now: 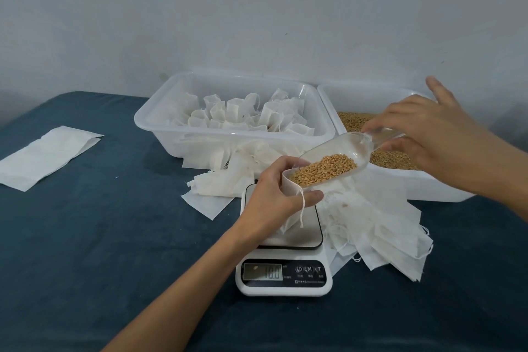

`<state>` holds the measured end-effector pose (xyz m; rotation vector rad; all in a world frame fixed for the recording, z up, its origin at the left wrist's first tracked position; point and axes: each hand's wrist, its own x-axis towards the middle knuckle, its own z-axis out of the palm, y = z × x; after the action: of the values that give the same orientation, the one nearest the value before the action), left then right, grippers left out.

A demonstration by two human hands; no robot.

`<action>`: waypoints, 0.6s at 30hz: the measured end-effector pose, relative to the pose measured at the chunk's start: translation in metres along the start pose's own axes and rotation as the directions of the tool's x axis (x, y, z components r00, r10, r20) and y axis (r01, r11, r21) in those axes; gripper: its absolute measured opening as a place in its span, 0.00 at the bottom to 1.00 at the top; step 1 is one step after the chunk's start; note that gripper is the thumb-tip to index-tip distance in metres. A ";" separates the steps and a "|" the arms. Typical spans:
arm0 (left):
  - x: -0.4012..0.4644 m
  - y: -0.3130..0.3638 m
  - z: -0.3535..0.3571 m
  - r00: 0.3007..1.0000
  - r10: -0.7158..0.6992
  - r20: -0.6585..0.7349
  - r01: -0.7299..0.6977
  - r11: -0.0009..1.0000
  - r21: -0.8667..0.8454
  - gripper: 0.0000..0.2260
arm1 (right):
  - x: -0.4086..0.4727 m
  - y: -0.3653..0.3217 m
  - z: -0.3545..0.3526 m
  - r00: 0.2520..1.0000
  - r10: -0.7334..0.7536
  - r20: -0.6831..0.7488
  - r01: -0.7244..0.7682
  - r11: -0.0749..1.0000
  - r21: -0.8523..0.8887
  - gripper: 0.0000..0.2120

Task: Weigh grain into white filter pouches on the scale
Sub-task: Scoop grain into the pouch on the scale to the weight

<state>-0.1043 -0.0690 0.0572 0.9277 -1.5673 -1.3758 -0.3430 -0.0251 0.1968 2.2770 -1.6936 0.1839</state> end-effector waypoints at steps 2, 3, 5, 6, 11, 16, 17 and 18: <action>-0.001 0.000 0.000 1.000 -0.001 0.000 0.001 1.000 0.006 0.22 | 0.000 -0.001 0.000 1.000 0.003 0.002 -0.003 1.000 -0.003 0.15; -0.001 0.000 0.000 1.000 0.000 -0.003 0.000 1.000 0.011 0.22 | 0.000 -0.001 0.000 1.000 0.003 0.002 -0.003 1.000 -0.004 0.15; -0.001 0.001 0.000 1.000 -0.004 -0.004 0.004 1.000 0.007 0.22 | 0.001 -0.001 0.000 1.000 0.001 0.005 -0.001 1.000 -0.007 0.15; -0.001 0.001 0.000 1.000 -0.007 -0.004 0.007 1.000 0.006 0.22 | 0.001 -0.001 0.000 1.000 -0.001 0.007 0.001 1.000 -0.009 0.15; -0.002 0.002 0.001 1.000 -0.008 -0.011 0.008 1.000 0.012 0.23 | 0.000 -0.001 0.002 1.000 -0.009 -0.003 0.009 1.000 -0.015 0.15; -0.002 0.003 0.000 1.000 -0.002 -0.010 0.002 1.000 0.019 0.23 | 0.000 -0.001 0.001 1.000 -0.006 0.005 0.006 1.000 -0.022 0.15; -0.003 0.003 0.000 1.000 -0.002 -0.009 0.003 1.000 0.018 0.23 | 0.000 -0.001 0.001 1.000 -0.005 0.007 0.006 1.000 -0.023 0.15; -0.003 0.003 0.000 1.000 -0.004 -0.009 0.004 1.000 0.017 0.24 | 0.000 -0.002 0.001 1.000 -0.007 0.007 0.007 1.000 -0.022 0.15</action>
<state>-0.1037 -0.0661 0.0601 0.9463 -1.5738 -1.3608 -0.3413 -0.0252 0.1960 2.2693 -1.6828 0.1554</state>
